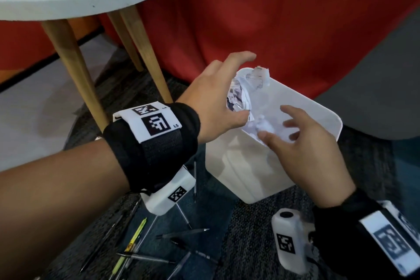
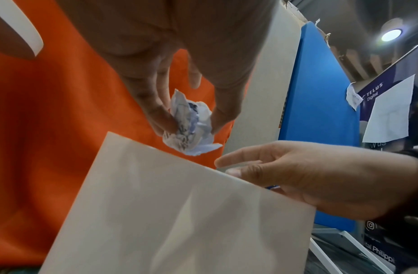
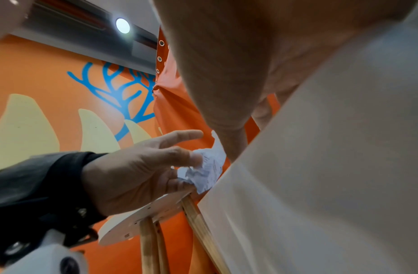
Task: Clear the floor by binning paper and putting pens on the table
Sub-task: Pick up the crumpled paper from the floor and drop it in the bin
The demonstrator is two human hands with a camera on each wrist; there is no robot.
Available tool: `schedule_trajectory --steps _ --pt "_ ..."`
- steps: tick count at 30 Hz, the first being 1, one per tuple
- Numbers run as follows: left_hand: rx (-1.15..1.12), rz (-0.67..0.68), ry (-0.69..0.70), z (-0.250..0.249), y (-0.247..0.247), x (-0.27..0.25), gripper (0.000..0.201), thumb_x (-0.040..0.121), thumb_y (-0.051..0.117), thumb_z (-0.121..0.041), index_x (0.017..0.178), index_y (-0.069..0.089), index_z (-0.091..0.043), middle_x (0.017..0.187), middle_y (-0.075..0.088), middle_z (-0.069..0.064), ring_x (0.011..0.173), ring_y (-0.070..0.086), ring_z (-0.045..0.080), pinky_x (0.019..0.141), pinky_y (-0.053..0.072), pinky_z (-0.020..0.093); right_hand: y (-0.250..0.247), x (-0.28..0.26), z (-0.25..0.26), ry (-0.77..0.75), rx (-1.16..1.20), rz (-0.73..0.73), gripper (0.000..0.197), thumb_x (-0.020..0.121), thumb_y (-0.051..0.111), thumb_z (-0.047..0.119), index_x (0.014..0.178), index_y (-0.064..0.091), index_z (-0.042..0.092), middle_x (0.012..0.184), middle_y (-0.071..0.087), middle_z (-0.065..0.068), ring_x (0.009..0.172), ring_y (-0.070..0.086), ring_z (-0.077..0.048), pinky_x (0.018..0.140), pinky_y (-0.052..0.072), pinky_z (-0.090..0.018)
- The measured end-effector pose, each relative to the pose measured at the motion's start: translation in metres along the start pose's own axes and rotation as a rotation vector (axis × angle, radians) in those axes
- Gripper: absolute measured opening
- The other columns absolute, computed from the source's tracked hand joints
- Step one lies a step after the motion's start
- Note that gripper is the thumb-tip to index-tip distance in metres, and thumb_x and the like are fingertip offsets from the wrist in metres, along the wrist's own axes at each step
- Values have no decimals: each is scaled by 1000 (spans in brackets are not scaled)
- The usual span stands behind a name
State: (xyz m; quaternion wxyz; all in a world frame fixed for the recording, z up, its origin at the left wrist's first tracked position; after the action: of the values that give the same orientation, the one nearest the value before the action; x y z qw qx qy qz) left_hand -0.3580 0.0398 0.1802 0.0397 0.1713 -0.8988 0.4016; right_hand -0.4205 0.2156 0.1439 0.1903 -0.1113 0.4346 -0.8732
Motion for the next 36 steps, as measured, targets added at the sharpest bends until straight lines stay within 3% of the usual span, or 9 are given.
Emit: schedule_trajectory --steps 2,6,10,16,21,24,27,30,36 --pt "12 5 -14 3 3 1 74 71 76 -26 133 37 -39 113 48 -4 86 51 4 73 39 7 0 0 1 -8 3 -11 72 74 60 66 139 44 37 130 54 4 113 56 -21 91 49 -40" --pt "39 20 -12 5 8 4 57 71 75 -24 120 46 -33 108 50 -6 83 46 -5 72 39 6 -2 -2 1 -40 80 -86 51 85 63 49 132 51 35 128 54 6 110 56 -15 91 47 -35" --pt "51 82 -24 4 16 10 45 73 71 -20 114 55 -30 107 58 -6 90 58 12 83 50 31 -4 -8 4 -100 203 -157 39 87 63 38 125 55 37 121 55 14 100 55 -3 87 49 -34" --pt "65 159 -49 9 21 11 47 79 72 -36 122 56 -37 119 62 -10 109 57 11 94 47 28 -12 -14 11 -119 293 -229 32 88 65 31 118 59 37 113 60 15 101 59 -5 81 53 -39" --pt "-35 32 -57 18 1 3 37 81 71 -35 117 60 -35 111 64 -12 103 59 6 92 50 30 -11 -18 26 -223 359 -259 27 90 62 29 113 58 43 112 61 19 103 60 -2 82 51 -31" --pt "-42 -79 -68 36 -19 -6 21 84 67 -31 105 65 -30 98 65 -12 90 60 2 83 51 22 3 -16 42 -288 398 -195 30 86 58 35 109 53 53 114 59 23 104 59 1 84 48 -28" --pt "33 -123 -142 70 -43 -19 12 86 64 -25 98 66 -27 92 67 -11 78 59 -1 71 46 11 26 -19 60 -374 410 -103 27 86 56 33 107 55 50 110 60 24 103 59 -1 86 46 -25" --pt "89 -136 -254 115 -63 -39 11 85 62 -22 92 66 -30 90 69 -11 84 62 2 80 49 21 56 -27 79 -465 406 -23 23 88 59 24 105 61 40 99 63 24 93 61 0 79 44 -14" --pt "201 -117 -537 204 -78 -84 14 84 62 -16 85 66 -30 81 66 -10 77 59 10 71 45 21 134 -15 98 -518 418 165 22 86 62 10 99 66 27 82 65 15 78 61 -2 74 45 -13"
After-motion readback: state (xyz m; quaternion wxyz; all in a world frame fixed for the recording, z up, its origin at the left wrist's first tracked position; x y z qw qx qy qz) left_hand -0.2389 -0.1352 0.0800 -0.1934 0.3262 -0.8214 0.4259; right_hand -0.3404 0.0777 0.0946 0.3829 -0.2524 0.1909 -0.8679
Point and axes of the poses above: each hand's wrist, its own x-axis towards the middle knuckle, its own y-axis out of the palm, z = x × y, the point moved 2 cm from there along x, towards the middle knuckle
